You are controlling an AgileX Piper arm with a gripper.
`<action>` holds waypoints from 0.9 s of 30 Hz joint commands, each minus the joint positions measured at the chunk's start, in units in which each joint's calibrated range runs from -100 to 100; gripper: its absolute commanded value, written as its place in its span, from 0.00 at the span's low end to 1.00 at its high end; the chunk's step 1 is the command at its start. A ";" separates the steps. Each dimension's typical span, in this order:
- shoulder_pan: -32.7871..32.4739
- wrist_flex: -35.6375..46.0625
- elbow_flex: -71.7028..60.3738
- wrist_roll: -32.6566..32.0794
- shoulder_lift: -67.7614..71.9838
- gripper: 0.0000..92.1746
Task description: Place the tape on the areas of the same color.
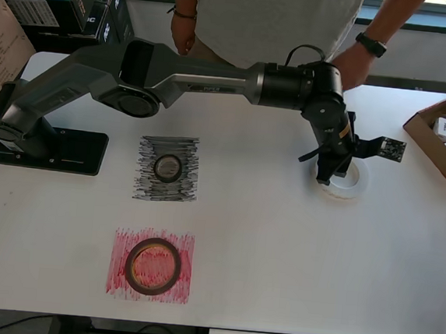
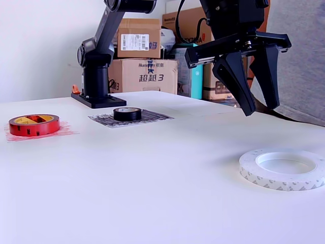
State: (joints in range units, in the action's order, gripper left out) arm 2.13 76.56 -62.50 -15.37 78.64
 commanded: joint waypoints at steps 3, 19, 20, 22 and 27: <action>-0.17 0.62 -0.07 0.06 -0.53 0.45; 1.73 0.79 -0.07 1.20 -0.15 0.45; 1.73 0.79 -0.07 1.20 0.03 0.45; 1.73 0.79 -0.07 1.20 0.03 0.45; 1.65 0.62 -0.61 1.20 2.00 0.45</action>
State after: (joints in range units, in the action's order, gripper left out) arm 3.80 76.60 -62.37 -14.35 78.63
